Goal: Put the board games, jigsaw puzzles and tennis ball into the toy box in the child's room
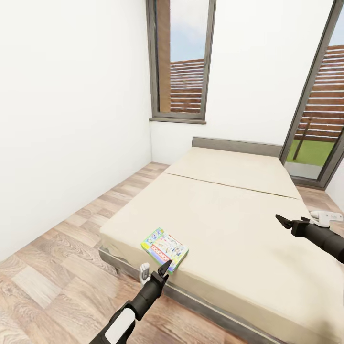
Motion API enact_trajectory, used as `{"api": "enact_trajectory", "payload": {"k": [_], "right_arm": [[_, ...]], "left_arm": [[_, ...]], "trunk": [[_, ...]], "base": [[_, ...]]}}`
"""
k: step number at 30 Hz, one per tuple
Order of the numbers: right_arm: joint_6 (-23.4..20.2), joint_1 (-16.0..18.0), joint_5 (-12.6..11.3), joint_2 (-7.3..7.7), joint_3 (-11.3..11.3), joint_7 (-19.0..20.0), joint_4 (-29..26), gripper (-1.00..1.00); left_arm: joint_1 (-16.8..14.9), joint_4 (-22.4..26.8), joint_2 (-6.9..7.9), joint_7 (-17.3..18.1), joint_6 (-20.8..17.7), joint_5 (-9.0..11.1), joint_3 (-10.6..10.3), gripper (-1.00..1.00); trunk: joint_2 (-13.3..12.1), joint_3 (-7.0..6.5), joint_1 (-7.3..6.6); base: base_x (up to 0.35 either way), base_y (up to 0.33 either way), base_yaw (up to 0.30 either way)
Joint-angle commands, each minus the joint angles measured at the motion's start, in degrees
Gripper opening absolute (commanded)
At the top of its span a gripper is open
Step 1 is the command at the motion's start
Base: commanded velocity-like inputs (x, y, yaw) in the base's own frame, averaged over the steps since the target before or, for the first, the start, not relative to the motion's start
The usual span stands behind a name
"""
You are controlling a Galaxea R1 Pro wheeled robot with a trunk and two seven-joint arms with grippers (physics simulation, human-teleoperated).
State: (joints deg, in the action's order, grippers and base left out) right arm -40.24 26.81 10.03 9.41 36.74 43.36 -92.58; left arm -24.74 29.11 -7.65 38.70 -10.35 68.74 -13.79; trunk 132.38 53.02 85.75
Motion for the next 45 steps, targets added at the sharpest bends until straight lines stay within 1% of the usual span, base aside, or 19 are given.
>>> {"api": "enact_trajectory", "payload": {"k": [1, 10, 21, 33, 40, 45], "right_arm": [[-0.1, 0.1, 0.6, -0.01, 0.1, 0.6, -0.1, 1.00], [-0.2, 0.1, 0.6, -0.01, 0.1, 0.6, -0.1, 1.00], [-0.2, 0.1, 0.6, -0.01, 0.1, 0.6, -0.1, 1.00], [-0.2, 0.1, 0.6, -0.01, 0.1, 0.7, -0.1, 1.00], [-0.2, 0.0, 0.6, -0.01, 0.1, 0.7, -0.1, 1.00], [-0.2, 0.1, 0.6, -0.01, 0.1, 0.7, -0.1, 1.00]], "left_arm": [[0.0, 0.0, 0.01, 0.1, -0.5, 0.6, -0.1, 1.00], [0.0, 0.0, 0.07, -0.1, -0.4, 0.6, 0.0, 1.00], [0.0, -0.1, 0.40, -0.3, -0.1, 0.7, 0.3, 1.00], [-0.1, -0.2, 0.36, -0.4, -0.1, 0.7, 0.4, 1.00], [-0.7, -0.3, 0.25, -1.7, -0.1, 0.8, 0.5, 1.00], [-1.2, -0.6, 0.20, -1.9, -0.1, 0.7, 0.5, 1.00]], "trunk": [[0.0, 0.05, -0.01], [0.0, 0.05, -0.01], [0.0, 0.05, -0.01], [0.0, 0.05, -0.01], [0.0, 0.05, -0.01], [0.0, 0.05, -0.01]], "base": [[0.000, 0.000, -0.122], [0.000, 0.000, -0.106], [0.000, 0.000, -0.008], [0.000, 0.000, 0.000], [0.000, 0.000, 0.000], [0.000, 0.000, 0.000]]}}
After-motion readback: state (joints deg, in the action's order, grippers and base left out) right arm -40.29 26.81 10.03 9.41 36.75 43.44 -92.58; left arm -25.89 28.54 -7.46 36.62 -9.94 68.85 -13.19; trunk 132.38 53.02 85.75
